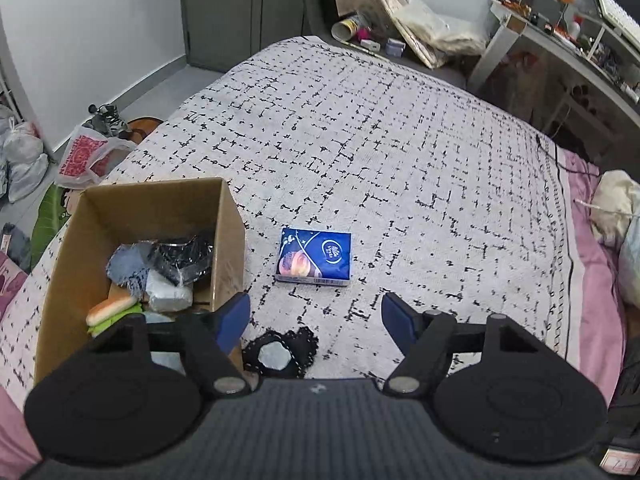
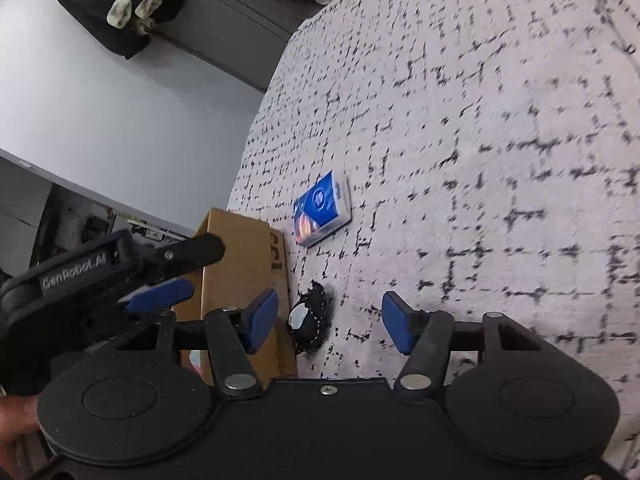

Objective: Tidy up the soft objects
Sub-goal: 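Grasp the small black beaded item with the right gripper, then grasp the blue tissue pack with the left gripper while the right holds the black item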

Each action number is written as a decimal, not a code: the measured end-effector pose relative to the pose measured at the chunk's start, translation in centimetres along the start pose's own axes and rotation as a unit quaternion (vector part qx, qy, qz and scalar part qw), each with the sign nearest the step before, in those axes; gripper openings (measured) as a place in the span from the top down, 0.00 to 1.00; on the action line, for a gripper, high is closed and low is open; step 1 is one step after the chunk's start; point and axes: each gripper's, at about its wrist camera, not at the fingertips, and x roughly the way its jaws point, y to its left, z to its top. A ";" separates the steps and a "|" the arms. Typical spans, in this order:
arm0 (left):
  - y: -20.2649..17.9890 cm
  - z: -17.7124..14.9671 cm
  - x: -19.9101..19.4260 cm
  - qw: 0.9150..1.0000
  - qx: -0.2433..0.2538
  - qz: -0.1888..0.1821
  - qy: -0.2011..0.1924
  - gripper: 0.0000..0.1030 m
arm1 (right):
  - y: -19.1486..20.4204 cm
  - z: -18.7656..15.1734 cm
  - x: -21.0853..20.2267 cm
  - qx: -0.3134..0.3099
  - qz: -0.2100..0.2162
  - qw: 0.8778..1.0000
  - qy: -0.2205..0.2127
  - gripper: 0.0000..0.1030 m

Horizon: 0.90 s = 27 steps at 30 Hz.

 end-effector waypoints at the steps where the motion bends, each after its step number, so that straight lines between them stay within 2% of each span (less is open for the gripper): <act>1: 0.0 0.1 0.3 1.000 0.004 -0.001 0.003 0.32 | 0.1 -0.1 0.4 0.002 0.002 1.000 0.002 0.45; 5: 0.3 0.6 1.4 1.000 0.017 -0.005 0.016 0.34 | 0.4 -0.2 1.9 0.008 0.000 1.000 0.003 0.47; 9: 0.7 1.1 2.3 0.999 0.039 -0.003 0.025 0.34 | 0.7 -0.5 4.0 0.013 -0.003 1.000 0.014 0.56; 19: 1.0 2.6 4.1 0.994 0.093 -0.016 0.050 0.35 | 0.9 -1.1 8.2 0.036 -0.011 0.999 0.032 0.64; 22: 0.9 3.1 4.8 0.993 0.103 -0.014 0.059 0.35 | 1.1 -1.3 9.0 0.032 -0.015 0.999 0.038 0.78; 23: 0.9 3.3 5.0 0.993 0.105 -0.014 0.061 0.35 | 1.0 -1.3 9.2 0.032 -0.019 0.999 0.040 0.89; 27: 0.5 3.8 5.9 0.991 0.109 -0.017 0.070 0.34 | 0.4 -1.3 9.1 0.047 -0.023 0.998 0.034 0.92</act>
